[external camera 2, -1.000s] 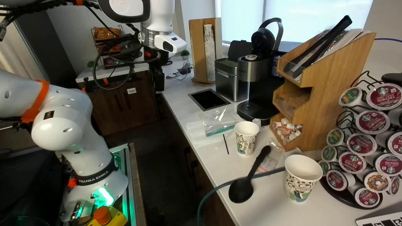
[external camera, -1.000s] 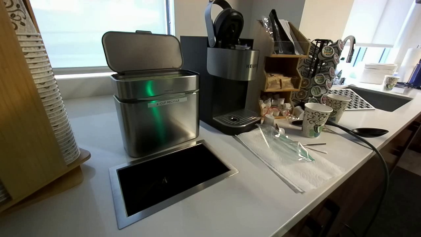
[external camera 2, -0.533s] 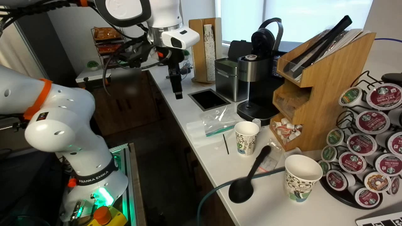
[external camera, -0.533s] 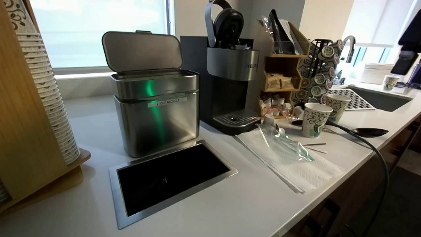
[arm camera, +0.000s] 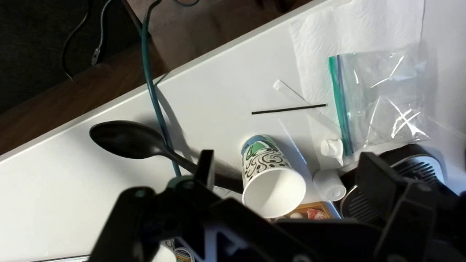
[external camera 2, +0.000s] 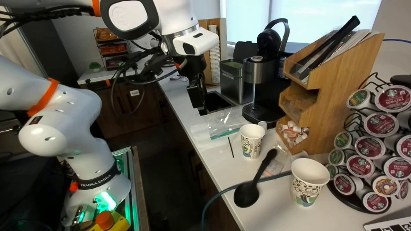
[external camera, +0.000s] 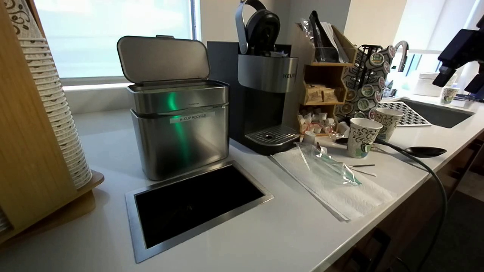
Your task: Pick up the cup and stack it on the other cup on the right
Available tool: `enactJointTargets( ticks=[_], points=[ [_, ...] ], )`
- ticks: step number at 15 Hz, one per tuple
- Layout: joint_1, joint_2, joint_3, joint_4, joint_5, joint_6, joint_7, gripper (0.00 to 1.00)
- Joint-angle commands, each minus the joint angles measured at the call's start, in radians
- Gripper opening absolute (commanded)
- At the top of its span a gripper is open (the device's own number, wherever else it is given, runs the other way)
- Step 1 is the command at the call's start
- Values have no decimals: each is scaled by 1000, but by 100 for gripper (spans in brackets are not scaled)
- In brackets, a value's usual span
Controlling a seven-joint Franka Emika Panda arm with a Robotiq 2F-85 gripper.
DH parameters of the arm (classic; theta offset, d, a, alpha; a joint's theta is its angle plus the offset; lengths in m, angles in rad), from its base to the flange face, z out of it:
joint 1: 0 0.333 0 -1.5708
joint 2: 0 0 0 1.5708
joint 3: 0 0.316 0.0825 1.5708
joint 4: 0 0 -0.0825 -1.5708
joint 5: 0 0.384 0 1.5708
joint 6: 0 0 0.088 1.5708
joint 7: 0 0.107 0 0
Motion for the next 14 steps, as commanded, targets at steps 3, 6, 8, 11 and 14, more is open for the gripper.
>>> enactJointTargets(
  ticks=[3,6,8,11,14],
  points=[
    [-26,108,-32,26,16,82,101,100],
    [-37,213,-40,53,25,164,160,100],
    [-47,295,-23,67,18,205,228,100],
    [-41,436,-12,107,17,248,309,100],
    [-31,419,-26,88,7,239,310,100]
  ],
)
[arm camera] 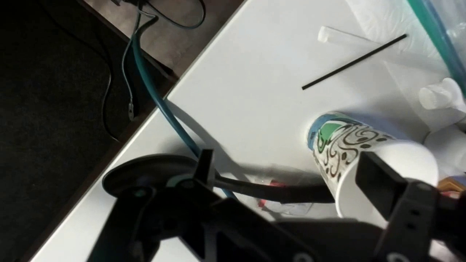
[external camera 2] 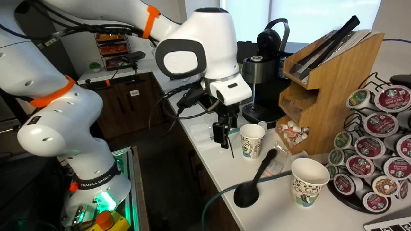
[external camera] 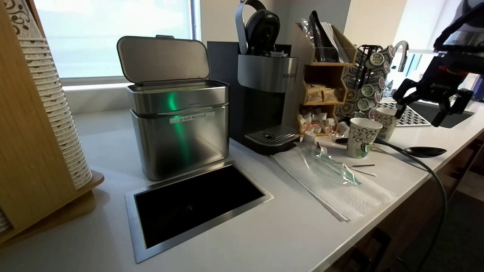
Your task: Pick up the cup and stack it on the other cup on the right
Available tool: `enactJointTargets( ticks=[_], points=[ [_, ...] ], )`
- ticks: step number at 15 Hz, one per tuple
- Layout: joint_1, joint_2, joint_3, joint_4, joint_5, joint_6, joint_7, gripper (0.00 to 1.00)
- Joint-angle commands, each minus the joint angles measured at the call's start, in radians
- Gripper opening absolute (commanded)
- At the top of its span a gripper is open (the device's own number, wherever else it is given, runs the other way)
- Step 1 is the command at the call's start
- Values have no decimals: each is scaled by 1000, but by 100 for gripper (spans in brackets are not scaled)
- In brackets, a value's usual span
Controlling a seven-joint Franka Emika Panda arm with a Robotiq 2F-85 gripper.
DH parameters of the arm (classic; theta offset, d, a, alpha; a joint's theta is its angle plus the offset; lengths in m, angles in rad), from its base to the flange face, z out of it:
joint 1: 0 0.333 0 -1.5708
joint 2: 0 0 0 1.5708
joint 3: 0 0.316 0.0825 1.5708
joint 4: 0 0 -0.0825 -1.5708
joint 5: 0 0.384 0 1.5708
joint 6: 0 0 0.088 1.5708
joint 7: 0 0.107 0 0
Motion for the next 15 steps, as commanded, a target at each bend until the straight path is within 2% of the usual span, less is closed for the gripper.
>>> enactJointTargets(
  ticks=[1,2,5,9,10,11,13,14,15],
  points=[
    [8,35,-8,18,-3,-2,18,100],
    [10,62,-10,32,-4,-2,28,100],
    [19,77,-16,30,24,128,28,100],
    [18,139,-3,57,-7,213,58,100],
    [22,154,-4,63,1,222,56,78],
    [24,166,-5,65,3,229,56,75],
    [29,197,-6,69,-4,247,55,58],
    [34,214,-7,73,-1,258,47,53],
    [40,227,-5,76,-6,269,44,57]
  ],
)
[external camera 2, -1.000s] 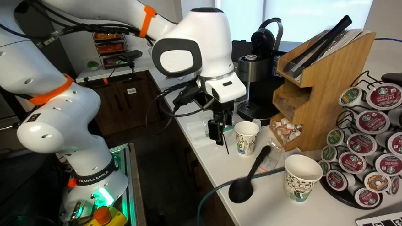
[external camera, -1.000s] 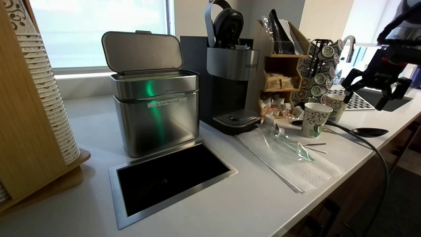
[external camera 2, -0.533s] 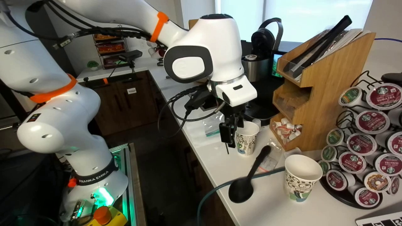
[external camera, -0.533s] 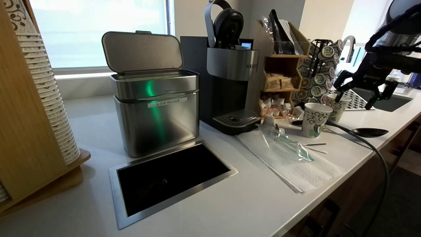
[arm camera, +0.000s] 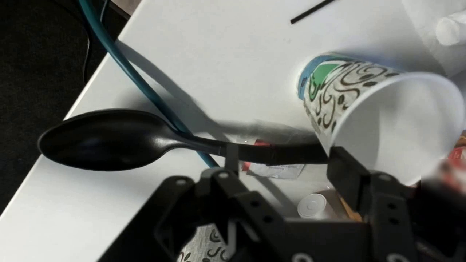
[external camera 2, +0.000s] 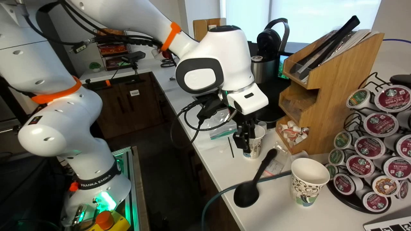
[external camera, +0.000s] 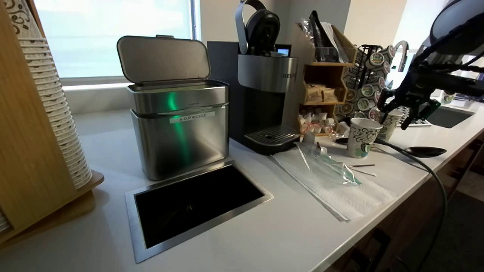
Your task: Pick up the cup and stack it on the other cup on the right
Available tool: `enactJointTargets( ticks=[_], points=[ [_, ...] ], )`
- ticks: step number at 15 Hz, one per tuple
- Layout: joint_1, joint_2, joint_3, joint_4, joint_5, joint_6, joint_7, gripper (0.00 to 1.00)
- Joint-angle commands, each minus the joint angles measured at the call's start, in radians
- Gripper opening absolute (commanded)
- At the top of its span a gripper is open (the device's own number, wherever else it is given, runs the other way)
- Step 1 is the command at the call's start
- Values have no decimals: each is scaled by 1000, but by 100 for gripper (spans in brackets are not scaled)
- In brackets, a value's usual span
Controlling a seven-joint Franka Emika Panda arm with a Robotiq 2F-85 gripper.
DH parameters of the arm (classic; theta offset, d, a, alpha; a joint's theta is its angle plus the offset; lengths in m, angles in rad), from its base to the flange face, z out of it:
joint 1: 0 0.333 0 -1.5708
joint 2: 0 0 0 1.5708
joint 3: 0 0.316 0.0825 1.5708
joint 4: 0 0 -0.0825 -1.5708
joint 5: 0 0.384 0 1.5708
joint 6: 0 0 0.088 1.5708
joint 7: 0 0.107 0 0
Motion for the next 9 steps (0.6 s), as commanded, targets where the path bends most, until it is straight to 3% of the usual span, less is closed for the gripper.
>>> enactJointTargets(
  ticks=[1,2,4,5,7,9],
  points=[
    [27,58,-3,23,-7,53,7,55],
    [33,54,-2,18,-10,61,5,82],
    [46,54,-1,16,-13,72,5,83],
    [51,59,-1,19,-12,76,4,39],
    [59,55,-1,20,-16,76,4,42],
    [63,52,0,23,-22,72,7,25]
  ],
)
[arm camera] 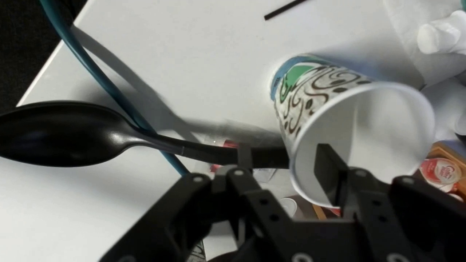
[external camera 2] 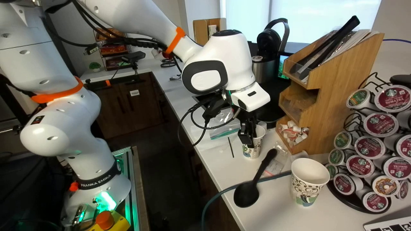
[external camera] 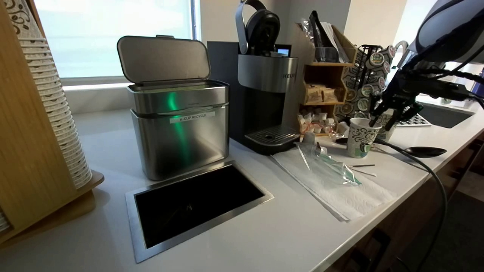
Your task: Pick up the cup and stack it on the other cup on the right
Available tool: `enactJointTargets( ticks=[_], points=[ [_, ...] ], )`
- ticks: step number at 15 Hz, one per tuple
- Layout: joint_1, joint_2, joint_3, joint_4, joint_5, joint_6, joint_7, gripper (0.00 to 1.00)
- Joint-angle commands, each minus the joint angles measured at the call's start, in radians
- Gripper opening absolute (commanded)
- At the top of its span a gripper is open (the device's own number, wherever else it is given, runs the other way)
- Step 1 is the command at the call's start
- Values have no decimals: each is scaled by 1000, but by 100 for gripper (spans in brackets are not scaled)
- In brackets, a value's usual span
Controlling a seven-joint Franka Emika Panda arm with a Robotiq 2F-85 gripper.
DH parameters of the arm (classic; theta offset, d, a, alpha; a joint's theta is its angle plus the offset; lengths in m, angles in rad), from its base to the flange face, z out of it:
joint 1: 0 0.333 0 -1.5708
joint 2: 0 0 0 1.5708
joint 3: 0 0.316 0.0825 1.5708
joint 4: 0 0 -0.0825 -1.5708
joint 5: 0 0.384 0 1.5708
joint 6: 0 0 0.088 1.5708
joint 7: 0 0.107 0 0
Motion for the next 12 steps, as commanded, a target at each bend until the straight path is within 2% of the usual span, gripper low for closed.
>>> enactJointTargets(
  ticks=[1,3,4,7,10,12],
  points=[
    [10,6,-4,3,-18,15,10,18],
    [11,3,-4,1,-22,14,13,3],
    [11,0,-4,1,-24,9,14,0],
    [2,-80,-5,-16,-56,-62,35,0],
    [-51,-222,6,-55,-180,-3,143,1],
    [-109,-306,22,-54,-228,5,202,1]
  ],
)
